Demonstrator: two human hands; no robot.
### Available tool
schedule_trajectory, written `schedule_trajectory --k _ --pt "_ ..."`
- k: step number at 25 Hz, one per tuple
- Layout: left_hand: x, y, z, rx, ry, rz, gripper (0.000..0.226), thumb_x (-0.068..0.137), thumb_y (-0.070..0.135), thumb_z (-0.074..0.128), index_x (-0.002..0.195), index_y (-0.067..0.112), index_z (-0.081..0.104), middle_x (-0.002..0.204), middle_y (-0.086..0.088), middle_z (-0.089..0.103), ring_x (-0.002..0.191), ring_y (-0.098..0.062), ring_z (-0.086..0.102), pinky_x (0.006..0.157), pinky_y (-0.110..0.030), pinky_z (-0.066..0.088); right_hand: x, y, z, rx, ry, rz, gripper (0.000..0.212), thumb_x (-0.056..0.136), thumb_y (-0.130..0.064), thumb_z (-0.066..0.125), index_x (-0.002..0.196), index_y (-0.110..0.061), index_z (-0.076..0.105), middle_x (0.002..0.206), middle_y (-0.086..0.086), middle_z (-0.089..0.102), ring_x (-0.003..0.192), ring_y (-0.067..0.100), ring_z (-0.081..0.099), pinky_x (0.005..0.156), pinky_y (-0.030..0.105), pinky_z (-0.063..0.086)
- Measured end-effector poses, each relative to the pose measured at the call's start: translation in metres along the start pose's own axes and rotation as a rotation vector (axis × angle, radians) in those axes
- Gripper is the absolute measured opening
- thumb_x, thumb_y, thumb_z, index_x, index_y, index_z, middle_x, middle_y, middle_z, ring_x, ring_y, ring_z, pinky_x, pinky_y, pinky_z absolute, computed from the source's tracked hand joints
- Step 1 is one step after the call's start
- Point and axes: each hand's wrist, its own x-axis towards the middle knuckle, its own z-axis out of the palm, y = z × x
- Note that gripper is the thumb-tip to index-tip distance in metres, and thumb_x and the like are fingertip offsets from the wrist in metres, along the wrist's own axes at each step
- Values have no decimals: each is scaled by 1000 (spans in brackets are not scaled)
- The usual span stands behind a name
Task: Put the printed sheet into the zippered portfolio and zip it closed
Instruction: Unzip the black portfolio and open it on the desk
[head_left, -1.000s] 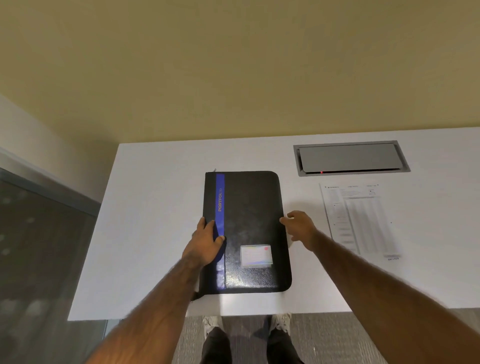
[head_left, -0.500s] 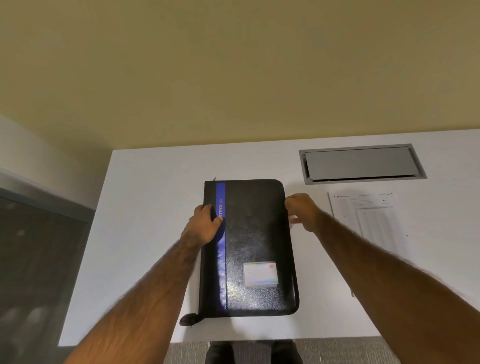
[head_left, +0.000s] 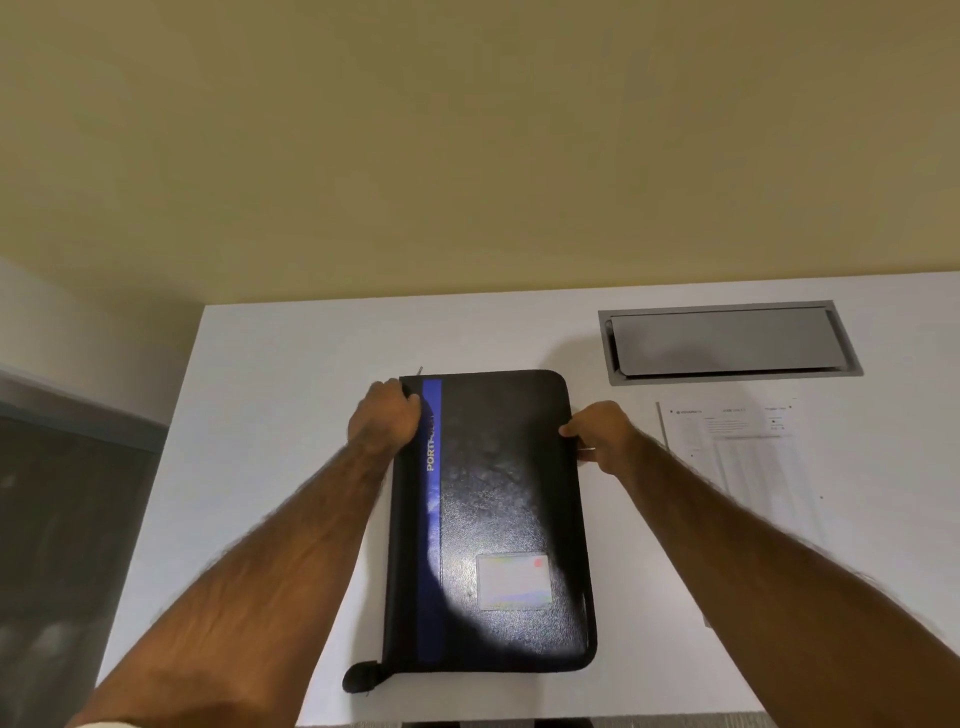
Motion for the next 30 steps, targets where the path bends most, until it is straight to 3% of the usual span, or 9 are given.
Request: schedule_trajectory --k 6,11,13,18,22,24,26,28,30 --pt "59 34 -24 82 33 -80 33 96 23 52 121 4 62 130 -19 62 118 -38 60 97 -43 49 8 2 2 -6 54 32 11 95 -5 65 102 -1 56 123 20 65 110 39 65 96 43 55" --pt "82 49 -20 218 -100 -179 45 87 29 71 125 7 62 130 -13 63 119 -35 61 92 -39 50 19 6 1 -79 81 17 21 94 -9 67 110 3 62 118 19 67 93 32 65 83 35 56" --pt "85 52 -15 251 -131 -207 47 82 29 74 123 9 63 127 -12 65 118 -34 62 90 -39 50 20 9 0 -77 90 9 17 94 -9 67 107 2 62 117 19 67 94 32 66 85 35 58" --pt "91 59 -7 291 -110 -213 45 90 22 64 132 8 58 137 -14 59 127 -34 56 102 -43 45 19 14 1 -64 116 6 10 93 -5 68 99 -1 62 116 21 68 95 32 67 89 38 60" --pt "86 66 0 354 -21 -129 39 91 19 57 128 9 61 133 -12 62 123 -33 58 99 -40 45 18 14 -2 -47 94 21 27 91 -2 62 117 5 64 118 22 68 106 37 69 90 40 60" --pt "81 69 3 372 0 -69 34 90 17 59 123 8 64 127 -13 65 118 -33 60 96 -39 46 15 15 -1 -156 117 -9 16 96 -4 61 109 4 65 107 20 69 86 28 69 66 16 58" --pt "76 74 7 375 18 -15 31 88 16 61 117 7 66 121 -14 68 113 -34 62 92 -38 47 12 16 -1 -206 137 -30 11 98 -6 60 105 3 64 91 13 65 64 16 56 35 4 39" --pt "72 79 9 384 31 19 29 88 16 62 115 7 66 118 -14 69 110 -33 63 89 -38 48 11 18 -2 -237 147 -38 12 98 -5 60 106 3 63 93 13 63 61 15 52 28 6 33" --pt "70 84 10 374 27 32 29 89 18 62 115 7 66 119 -14 69 110 -33 63 89 -38 48 9 18 -5 -250 152 -47 17 97 -4 59 112 4 63 103 17 65 67 19 58 36 7 40"
